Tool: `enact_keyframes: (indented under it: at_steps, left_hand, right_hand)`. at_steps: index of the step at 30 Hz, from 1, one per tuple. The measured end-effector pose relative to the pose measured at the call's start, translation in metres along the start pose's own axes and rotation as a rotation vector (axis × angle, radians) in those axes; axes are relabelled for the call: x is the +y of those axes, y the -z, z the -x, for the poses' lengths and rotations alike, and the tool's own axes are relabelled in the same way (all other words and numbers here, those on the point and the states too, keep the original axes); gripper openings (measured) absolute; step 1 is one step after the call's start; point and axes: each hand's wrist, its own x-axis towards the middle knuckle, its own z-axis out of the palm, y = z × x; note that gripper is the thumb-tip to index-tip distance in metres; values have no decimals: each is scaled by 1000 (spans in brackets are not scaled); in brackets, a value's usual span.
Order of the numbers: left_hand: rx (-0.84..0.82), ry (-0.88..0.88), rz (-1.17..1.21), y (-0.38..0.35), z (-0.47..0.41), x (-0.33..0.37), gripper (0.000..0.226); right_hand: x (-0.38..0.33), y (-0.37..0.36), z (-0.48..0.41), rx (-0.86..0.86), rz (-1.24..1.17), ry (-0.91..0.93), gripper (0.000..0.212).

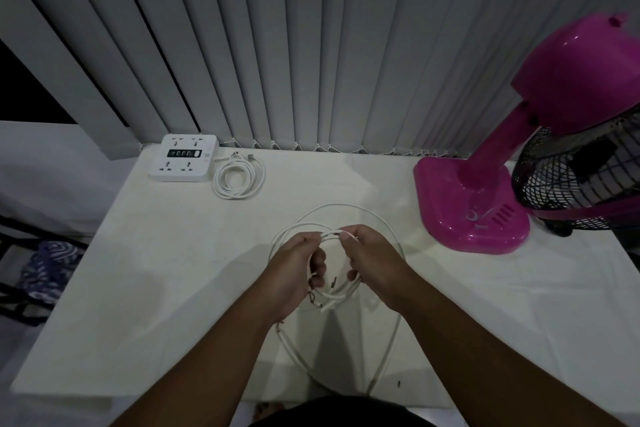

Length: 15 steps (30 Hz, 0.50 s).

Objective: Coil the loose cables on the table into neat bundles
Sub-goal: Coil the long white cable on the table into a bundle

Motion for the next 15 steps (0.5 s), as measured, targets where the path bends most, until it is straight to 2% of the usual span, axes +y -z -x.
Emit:
enact_keyframes:
  at_steps: [3,5,7,11,15]
  left_hand:
    - [-71,30,-16,8,4,0,24]
    - [-62,63,-123,12,8,-5,34]
    - [-49,64,-130,10,11,-12,46]
    - [-52,33,214,3,14,-24,58]
    - [-134,10,496,5,17,-33,63]
  right_hand:
    - [0,3,-2,3,26,-27,25]
    - [-1,5,-2,26,-21,-53,27]
    - [-4,5,-2,63,-110,-77,27]
    - [-10,-2,1,104,-390,-204,24]
    - [-14,-9,-2,214,-687,-349,23]
